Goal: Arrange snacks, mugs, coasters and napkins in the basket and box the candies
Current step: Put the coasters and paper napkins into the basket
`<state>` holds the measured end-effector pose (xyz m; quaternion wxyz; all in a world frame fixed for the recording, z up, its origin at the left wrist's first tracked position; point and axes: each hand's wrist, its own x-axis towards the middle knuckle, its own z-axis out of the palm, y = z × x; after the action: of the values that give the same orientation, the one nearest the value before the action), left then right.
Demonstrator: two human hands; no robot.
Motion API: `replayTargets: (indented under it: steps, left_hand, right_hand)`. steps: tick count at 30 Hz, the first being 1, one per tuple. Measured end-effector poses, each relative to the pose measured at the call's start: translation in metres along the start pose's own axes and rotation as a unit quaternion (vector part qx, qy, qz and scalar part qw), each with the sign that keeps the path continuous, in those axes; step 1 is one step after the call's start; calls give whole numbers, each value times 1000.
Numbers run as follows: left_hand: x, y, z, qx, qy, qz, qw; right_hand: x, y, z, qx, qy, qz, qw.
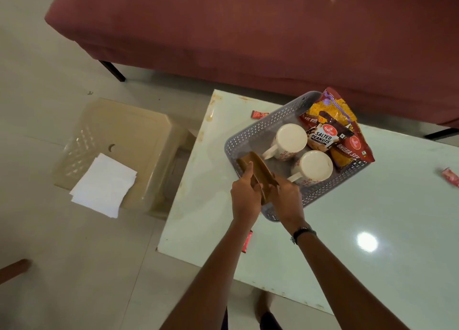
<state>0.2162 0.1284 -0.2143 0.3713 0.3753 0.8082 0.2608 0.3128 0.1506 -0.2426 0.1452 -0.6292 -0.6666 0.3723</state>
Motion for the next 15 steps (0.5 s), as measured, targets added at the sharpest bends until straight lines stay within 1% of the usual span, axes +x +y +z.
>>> replayTargets:
  steps: [2, 4, 7, 9, 12, 15]
  left_hand:
    - [-7, -1, -9, -26, 12, 21, 999]
    - [-12, -5, -23, -58, 43, 26, 997]
    - [-16, -20, -53, -94, 95, 8, 991]
    - [-17, -34, -77, -106, 127, 7, 986]
    - [-11, -65, -114, -128, 170, 0, 977]
    - [-2, -103, -153, -155, 220, -36, 962]
  right_hand:
    - [-8, -9, -1, -21, 44, -31, 998]
    - [-18, -26, -1, -22, 84, -61, 994]
    - [-28, -63, 11, -11, 100, -109, 989]
    - [-30, -88, 29, -11, 86, -133, 987]
    - [-29, -127, 63, 5, 27, -150, 988]
    - [-27, -166, 102, 13, -38, -165, 986]
